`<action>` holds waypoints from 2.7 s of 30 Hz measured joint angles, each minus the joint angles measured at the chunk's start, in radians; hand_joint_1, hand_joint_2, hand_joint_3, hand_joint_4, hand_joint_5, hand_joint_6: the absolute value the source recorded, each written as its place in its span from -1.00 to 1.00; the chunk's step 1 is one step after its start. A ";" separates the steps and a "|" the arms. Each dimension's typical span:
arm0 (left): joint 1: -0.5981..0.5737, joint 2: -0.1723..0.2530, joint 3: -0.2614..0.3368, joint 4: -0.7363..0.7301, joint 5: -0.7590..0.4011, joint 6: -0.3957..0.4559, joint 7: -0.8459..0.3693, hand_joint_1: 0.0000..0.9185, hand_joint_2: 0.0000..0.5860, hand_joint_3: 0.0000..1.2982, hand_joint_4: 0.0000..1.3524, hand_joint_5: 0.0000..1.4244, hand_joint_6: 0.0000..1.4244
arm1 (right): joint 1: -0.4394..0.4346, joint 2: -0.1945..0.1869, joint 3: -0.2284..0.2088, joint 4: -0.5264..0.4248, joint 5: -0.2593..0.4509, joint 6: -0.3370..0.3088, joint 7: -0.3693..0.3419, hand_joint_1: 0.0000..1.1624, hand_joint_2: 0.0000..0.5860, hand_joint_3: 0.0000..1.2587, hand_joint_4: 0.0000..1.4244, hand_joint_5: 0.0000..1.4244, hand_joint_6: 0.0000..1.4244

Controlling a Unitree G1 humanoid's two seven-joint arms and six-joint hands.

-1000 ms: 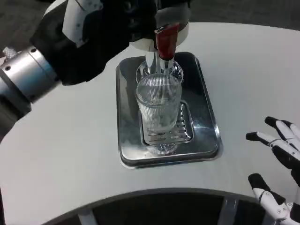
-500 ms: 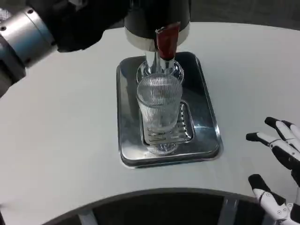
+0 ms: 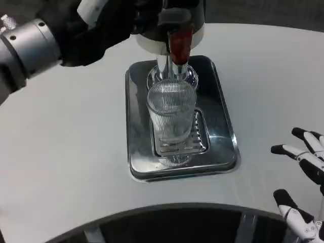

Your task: Grasp the cup under the faucet to collect the drink, then remove the cup.

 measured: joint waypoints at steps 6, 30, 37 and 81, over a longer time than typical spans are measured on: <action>0.046 -0.003 -0.002 0.027 0.035 -0.032 -0.001 -1.00 -0.70 -0.74 -0.93 -0.83 -0.83 | 0.005 0.000 -0.005 -0.006 0.011 -0.001 0.000 -0.37 0.62 -0.67 -0.99 -1.00 -0.98; 0.099 -0.107 -0.045 0.177 0.126 -0.224 0.017 -1.00 -0.71 -0.68 -0.88 -0.78 -0.79 | 0.049 -0.011 -0.051 -0.029 0.043 -0.016 0.000 -0.38 0.60 -0.67 -0.98 -1.00 -0.98; 0.093 -0.114 -0.045 0.198 0.128 -0.251 0.023 -1.00 -0.72 -0.67 -0.87 -0.77 -0.77 | 0.046 -0.013 -0.050 -0.029 0.043 -0.016 0.000 -0.38 0.60 -0.67 -0.97 -1.00 -0.98; 0.007 -0.107 -0.215 0.344 0.394 -0.638 0.004 -1.00 -0.73 -0.78 -0.98 -0.87 -0.80 | -0.002 -0.027 -0.032 -0.005 0.041 0.000 0.007 -0.38 0.60 -0.67 -0.97 -1.00 -0.98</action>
